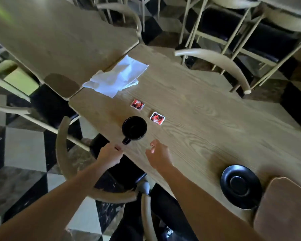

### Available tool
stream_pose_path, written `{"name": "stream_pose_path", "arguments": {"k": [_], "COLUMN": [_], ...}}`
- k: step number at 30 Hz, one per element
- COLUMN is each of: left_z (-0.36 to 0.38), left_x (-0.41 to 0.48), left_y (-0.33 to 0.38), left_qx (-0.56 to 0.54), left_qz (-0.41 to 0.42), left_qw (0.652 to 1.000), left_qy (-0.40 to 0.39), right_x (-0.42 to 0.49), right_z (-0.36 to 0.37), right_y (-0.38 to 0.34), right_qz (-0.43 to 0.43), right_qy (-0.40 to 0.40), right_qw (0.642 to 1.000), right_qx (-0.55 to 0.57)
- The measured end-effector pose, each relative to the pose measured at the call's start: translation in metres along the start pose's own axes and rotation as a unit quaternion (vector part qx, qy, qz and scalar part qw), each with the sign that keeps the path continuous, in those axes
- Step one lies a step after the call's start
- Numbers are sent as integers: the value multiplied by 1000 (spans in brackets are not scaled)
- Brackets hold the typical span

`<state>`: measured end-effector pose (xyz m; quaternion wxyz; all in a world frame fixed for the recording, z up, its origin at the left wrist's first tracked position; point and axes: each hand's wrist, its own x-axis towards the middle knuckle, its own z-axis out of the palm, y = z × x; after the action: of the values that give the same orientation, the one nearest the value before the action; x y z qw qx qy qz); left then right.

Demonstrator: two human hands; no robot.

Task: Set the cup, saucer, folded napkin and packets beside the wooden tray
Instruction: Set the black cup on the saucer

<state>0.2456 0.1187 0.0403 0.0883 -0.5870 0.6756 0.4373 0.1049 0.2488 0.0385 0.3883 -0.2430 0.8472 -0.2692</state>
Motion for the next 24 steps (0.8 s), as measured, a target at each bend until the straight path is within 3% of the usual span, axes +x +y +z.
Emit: {"name": "stream_pose_path", "arguments": {"k": [7,16,24], "left_z": [-9,-3,-8], "left_x": [56,97,108], "left_y": [-17,-10,8], "left_qx": [-47,-82,-24], "left_qz": [-27,70,189], "left_qw": [999,993,978], "left_qy": [3,-37,-81], "right_x": [32,64,75], "right_z": [39,64,64], "right_y": [-4,-12,-33], "right_qz": [38,51,46], "right_qy": [-13,32,80], "right_qw": [999,997,986], "right_qx": [5,56,136]}}
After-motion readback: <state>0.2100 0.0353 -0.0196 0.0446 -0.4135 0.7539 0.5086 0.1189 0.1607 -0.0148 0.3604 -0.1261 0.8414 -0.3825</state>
